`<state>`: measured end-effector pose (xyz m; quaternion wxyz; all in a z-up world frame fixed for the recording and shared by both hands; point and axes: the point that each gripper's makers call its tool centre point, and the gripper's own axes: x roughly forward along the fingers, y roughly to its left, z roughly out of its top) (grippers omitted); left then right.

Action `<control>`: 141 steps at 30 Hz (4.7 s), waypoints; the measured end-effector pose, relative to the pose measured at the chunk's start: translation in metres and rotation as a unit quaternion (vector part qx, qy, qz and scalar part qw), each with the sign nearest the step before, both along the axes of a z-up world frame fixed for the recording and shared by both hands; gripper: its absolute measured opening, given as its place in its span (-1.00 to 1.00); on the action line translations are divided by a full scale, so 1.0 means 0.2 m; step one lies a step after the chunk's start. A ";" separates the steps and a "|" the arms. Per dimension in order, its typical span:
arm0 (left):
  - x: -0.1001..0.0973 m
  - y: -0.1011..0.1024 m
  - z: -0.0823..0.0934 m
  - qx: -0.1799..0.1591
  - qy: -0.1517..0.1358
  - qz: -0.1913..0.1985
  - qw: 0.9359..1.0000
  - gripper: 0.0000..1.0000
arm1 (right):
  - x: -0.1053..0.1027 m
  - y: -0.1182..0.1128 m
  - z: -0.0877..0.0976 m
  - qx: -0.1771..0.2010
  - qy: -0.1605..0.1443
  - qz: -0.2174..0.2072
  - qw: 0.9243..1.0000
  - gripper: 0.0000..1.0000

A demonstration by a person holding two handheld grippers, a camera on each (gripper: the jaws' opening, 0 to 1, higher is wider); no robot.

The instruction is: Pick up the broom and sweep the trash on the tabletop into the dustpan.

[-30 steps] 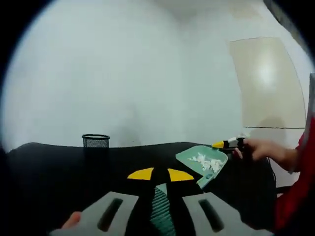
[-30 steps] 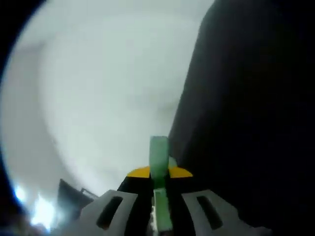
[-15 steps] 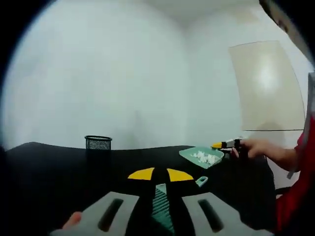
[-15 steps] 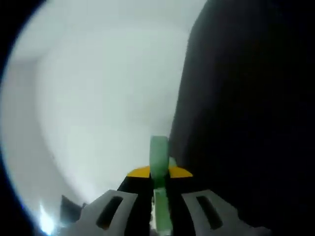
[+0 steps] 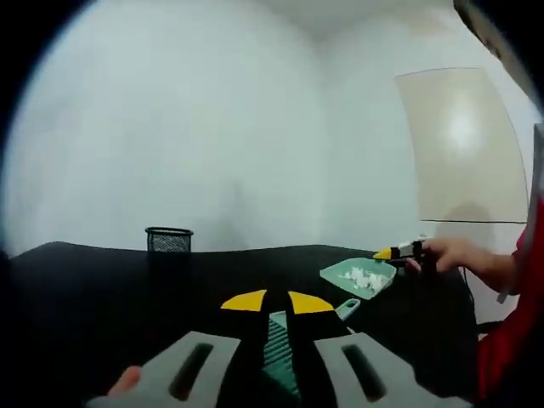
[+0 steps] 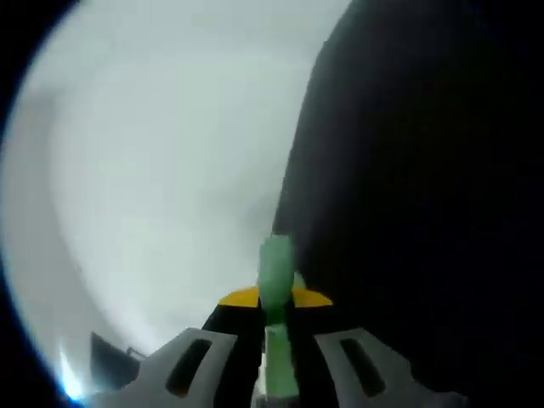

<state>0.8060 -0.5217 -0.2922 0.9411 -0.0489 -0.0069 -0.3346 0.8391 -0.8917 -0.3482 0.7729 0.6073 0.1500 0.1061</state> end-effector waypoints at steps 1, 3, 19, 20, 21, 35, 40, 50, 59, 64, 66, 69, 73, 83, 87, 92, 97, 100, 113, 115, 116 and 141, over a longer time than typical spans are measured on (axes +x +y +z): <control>0.00 0.00 0.00 -0.001 0.001 0.000 1.000 -0.87 | -0.02 0.03 0.02 -0.002 -0.002 0.005 1.000 -0.75; 0.00 0.01 0.00 -0.004 0.000 0.001 1.000 -0.87 | -0.02 0.05 0.01 -0.020 -0.001 0.025 0.999 -0.73; 0.00 0.00 0.00 0.007 0.000 -0.002 1.000 -0.87 | -0.26 0.00 0.06 -0.242 -0.088 0.079 0.963 -0.35; 0.00 0.00 0.00 0.006 0.000 -0.001 1.000 -0.87 | -0.27 0.00 0.06 -0.278 -0.110 0.087 0.950 -0.35; 0.00 0.01 0.00 0.004 0.000 0.001 1.000 -0.87 | -0.28 -0.01 0.05 -0.312 -0.124 0.088 0.938 -0.35; 0.08 0.03 -0.04 0.000 0.034 0.016 0.999 -0.81 | -0.36 0.23 0.37 -0.502 -0.365 0.086 0.779 -0.34; 0.14 0.07 -0.01 0.003 0.036 0.042 0.998 -0.78 | -0.37 0.21 0.37 -0.480 -0.369 0.087 0.791 -0.35; 0.28 0.12 0.08 0.039 0.045 0.079 0.995 -0.66 | -0.38 0.20 0.35 -0.463 -0.363 0.095 0.803 -0.35; 0.45 0.14 0.06 0.078 0.066 0.122 0.987 -0.48 | -0.40 0.19 0.37 -0.443 -0.365 0.092 0.814 -0.35; 0.54 0.18 0.03 0.084 0.075 0.145 0.983 -0.43 | -0.40 0.18 0.37 -0.432 -0.366 0.093 0.819 -0.35; 0.59 0.21 0.01 0.092 0.080 0.154 0.981 -0.40 | -0.40 0.18 0.37 -0.430 -0.366 0.093 0.820 -0.35; 0.64 0.26 -0.04 0.106 0.093 0.170 0.975 -0.34 | -0.41 0.18 0.38 -0.425 -0.367 0.094 0.822 -0.35; 0.70 0.30 -0.08 0.118 0.099 0.184 0.971 -0.28 | -0.42 0.18 0.39 -0.419 -0.371 0.089 0.824 -0.35; 0.82 0.30 -0.12 0.097 0.092 0.176 0.975 -0.04 | -0.41 0.18 0.39 -0.412 -0.369 0.093 0.828 -0.35; 0.87 0.31 -0.14 0.083 0.098 0.180 0.975 0.05 | -0.40 0.18 0.38 -0.412 -0.368 0.093 0.829 -0.35; 0.93 0.29 -0.11 0.063 0.067 0.190 0.977 0.24 | -0.39 0.18 0.37 -0.415 -0.363 0.097 0.829 -0.35; 0.98 0.24 -0.13 0.067 0.066 0.174 0.980 0.30 | -0.39 0.18 0.36 -0.412 -0.359 0.099 0.831 -0.35; 1.01 0.22 -0.13 0.071 0.063 0.170 0.981 0.38 | -0.39 0.17 0.36 -0.408 -0.359 0.099 0.834 -0.35; 1.08 0.20 -0.11 0.063 0.045 0.183 0.980 0.44 | -0.40 0.17 0.36 -0.403 -0.355 0.099 0.838 -0.35; 1.09 0.20 -0.11 0.064 0.045 0.185 0.980 0.44 | -0.40 0.17 0.36 -0.404 -0.354 0.100 0.838 -0.35; 1.09 0.19 -0.11 0.064 0.044 0.185 0.980 0.43 | -0.40 0.17 0.36 -0.404 -0.353 0.100 0.838 -0.35; 1.21 0.18 -0.10 0.059 0.030 0.180 0.981 0.10 | -0.38 0.16 0.33 -0.385 -0.341 0.105 0.851 -0.36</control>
